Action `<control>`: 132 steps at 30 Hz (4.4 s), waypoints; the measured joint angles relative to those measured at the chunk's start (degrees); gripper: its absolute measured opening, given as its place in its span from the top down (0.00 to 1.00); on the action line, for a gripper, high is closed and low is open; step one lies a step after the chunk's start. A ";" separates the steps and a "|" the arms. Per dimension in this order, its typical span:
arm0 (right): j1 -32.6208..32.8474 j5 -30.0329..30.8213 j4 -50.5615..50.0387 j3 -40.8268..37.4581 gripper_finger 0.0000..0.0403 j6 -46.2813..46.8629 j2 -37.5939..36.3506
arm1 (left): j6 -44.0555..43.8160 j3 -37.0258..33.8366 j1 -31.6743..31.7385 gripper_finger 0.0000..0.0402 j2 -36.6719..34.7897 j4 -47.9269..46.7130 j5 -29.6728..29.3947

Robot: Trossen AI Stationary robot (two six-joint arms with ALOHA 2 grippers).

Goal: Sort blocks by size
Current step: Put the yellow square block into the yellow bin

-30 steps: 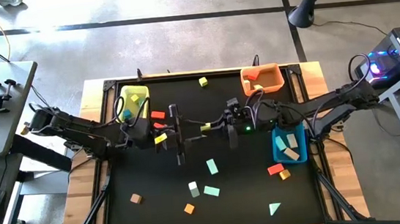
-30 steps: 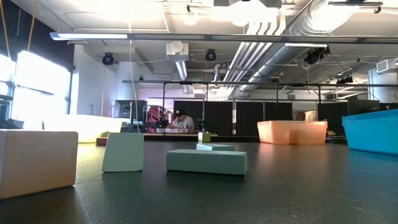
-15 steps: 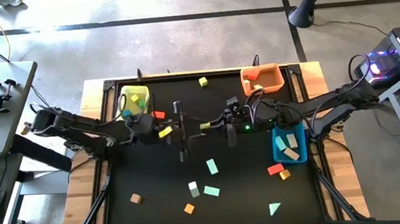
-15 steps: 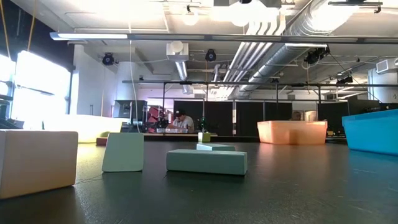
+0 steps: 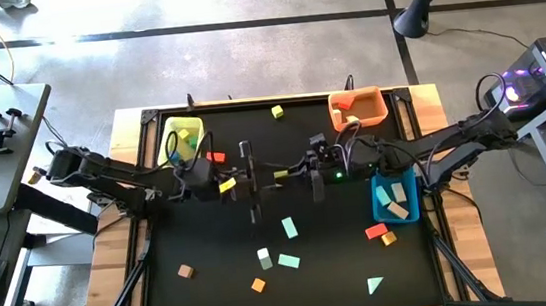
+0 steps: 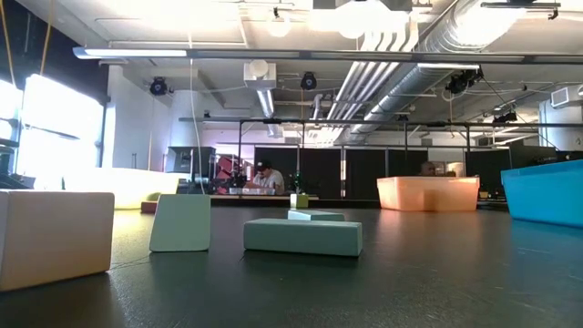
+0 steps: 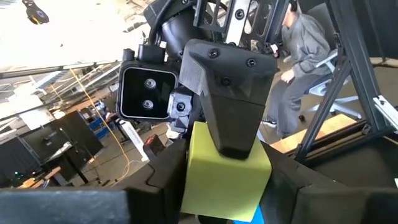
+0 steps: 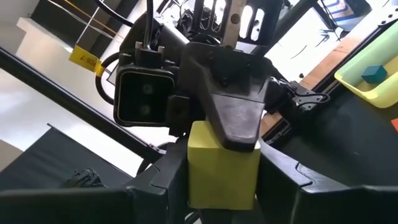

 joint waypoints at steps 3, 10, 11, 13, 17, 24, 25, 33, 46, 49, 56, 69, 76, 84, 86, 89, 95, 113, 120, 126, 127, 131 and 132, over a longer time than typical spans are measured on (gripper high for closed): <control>0.07 1.06 -0.71 0.00 0.64 0.14 -0.02 | 0.45 0.00 -0.17 0.70 0.00 -0.16 0.08; -0.54 1.49 -3.40 0.09 0.58 1.28 0.20 | -6.78 0.00 -0.17 0.73 -1.26 -4.72 1.87; -0.90 1.57 -4.57 0.11 0.56 1.35 0.24 | -8.08 0.00 -0.17 0.73 -1.73 -6.65 1.67; -1.84 1.98 -5.99 0.11 0.52 1.02 0.66 | -10.80 0.00 -0.19 0.73 -2.96 -11.45 0.26; -4.41 6.31 -9.85 0.07 0.45 -1.47 1.45 | -21.35 0.07 -0.33 0.73 -6.70 -26.95 -4.29; -7.98 17.40 -16.48 -0.11 0.43 2.19 1.53 | -53.05 -0.28 2.04 0.73 -11.94 -68.62 -12.61; -8.14 17.44 -16.49 -0.11 0.43 2.30 1.57 | -57.28 -0.73 3.07 0.73 -12.67 -74.84 -13.69; -6.82 17.35 -16.07 -0.11 0.43 2.77 1.53 | -68.46 -7.01 21.61 0.73 -17.84 -89.77 -13.05; -0.79 17.92 -16.09 -0.04 0.43 4.84 1.51 | -58.36 -9.27 48.13 0.65 -16.43 -86.29 -10.13; 0.43 18.08 -16.09 -0.02 0.43 4.84 1.51 | -57.30 -9.27 49.51 0.60 -16.44 -86.31 -9.59; 2.73 19.21 -16.09 -0.02 0.43 4.84 1.51 | -56.83 -9.27 50.52 0.44 -17.66 -86.37 -6.97; 3.42 22.99 -17.92 -0.02 0.43 4.83 1.51 | -58.77 -9.27 43.53 0.37 -27.16 -78.39 5.86; 1.79 22.97 -18.34 -0.02 0.43 4.50 1.51 | -56.89 -9.27 34.75 0.37 -29.01 -65.05 5.85; -0.35 22.87 -10.24 0.00 0.43 -1.49 1.44 | -51.65 -9.27 27.63 0.37 -25.58 -53.81 2.93; -1.03 22.87 -9.68 0.00 0.43 -1.06 1.44 | -50.53 -9.27 26.97 0.37 -23.80 -51.91 2.92; -2.74 22.54 -10.60 0.00 0.43 -0.21 1.44 | -50.41 -9.27 26.58 0.37 -20.68 -49.71 2.89; -12.23 12.50 -18.01 0.00 0.43 1.76 1.44 | -53.12 -9.27 26.56 0.37 -14.14 -47.37 4.96; -38.65 -11.52 -34.85 13.02 0.43 -30.53 21.80 | -59.54 -9.31 32.71 0.37 -15.29 -47.22 4.41; -41.31 -9.93 -50.39 30.52 0.36 -40.29 35.71 | -66.53 -9.29 35.77 0.37 -15.94 -46.05 4.36; -43.08 -8.91 -59.31 42.34 0.26 -39.78 45.39 | -67.26 -9.29 36.83 0.37 -15.91 -46.15 4.39; -43.29 -8.84 -59.80 44.02 0.25 -38.90 46.79 | -66.42 -9.29 36.96 0.37 -15.91 -46.18 4.39; -43.79 -8.55 -62.05 50.17 0.25 -35.85 52.34 | -60.50 -9.29 37.81 0.37 -15.91 -46.28 4.60; -43.88 -8.56 -62.87 51.64 0.26 -35.05 53.66 | -59.83 -9.29 38.05 0.37 -16.01 -46.38 5.19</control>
